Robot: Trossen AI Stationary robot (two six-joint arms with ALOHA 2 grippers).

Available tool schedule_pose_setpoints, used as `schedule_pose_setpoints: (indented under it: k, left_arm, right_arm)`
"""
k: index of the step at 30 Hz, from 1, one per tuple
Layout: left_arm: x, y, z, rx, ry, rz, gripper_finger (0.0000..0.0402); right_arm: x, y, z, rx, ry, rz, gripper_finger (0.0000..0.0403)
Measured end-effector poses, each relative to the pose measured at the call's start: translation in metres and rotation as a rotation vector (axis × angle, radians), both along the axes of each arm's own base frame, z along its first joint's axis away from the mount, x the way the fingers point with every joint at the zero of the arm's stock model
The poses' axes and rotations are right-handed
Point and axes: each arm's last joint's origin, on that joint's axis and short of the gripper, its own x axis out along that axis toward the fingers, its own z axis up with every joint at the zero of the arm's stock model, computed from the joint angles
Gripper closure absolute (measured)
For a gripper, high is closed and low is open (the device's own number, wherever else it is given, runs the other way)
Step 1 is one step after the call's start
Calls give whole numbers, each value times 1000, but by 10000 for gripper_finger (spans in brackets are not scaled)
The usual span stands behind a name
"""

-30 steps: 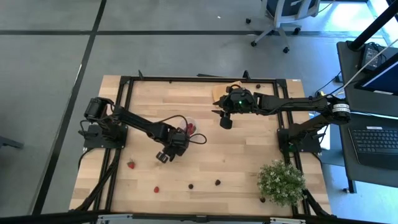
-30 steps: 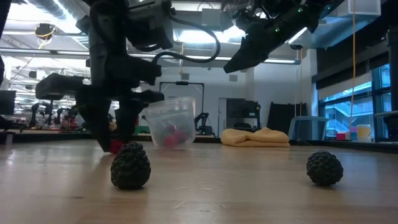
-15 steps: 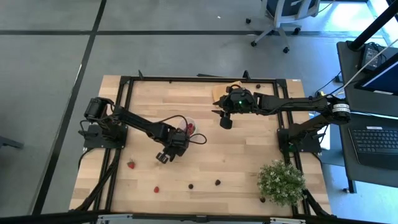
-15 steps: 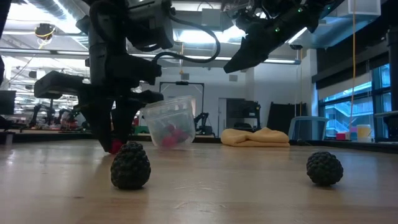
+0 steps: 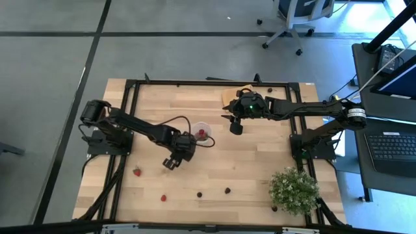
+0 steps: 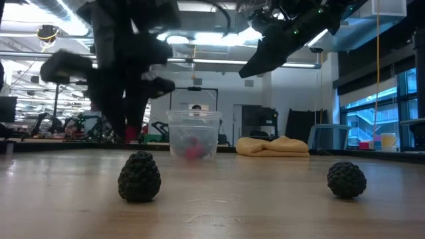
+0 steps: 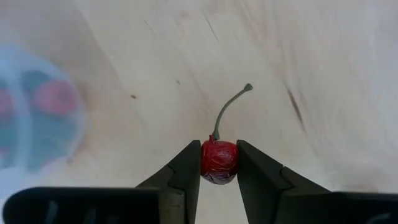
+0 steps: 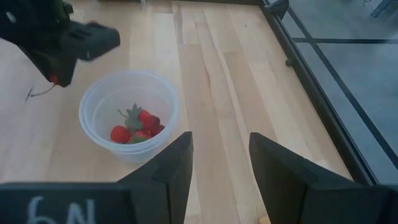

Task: Pick and placing Produce into tupperware
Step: Put the red cherry into the transparent container

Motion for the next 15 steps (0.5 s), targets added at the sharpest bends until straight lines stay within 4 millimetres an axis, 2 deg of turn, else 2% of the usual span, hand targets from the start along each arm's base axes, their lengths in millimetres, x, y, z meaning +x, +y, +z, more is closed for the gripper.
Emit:
schedule_pose_setpoints:
  k: [6,15]
  left_arm:
    - [-3,7,29,3,-151,101,314]
    - [10,41,67,-124,-487,412,314]
  right_arm:
    - [0,0,0,-3,0,2,242]
    - [0,0,0,-3,-2,2,242]
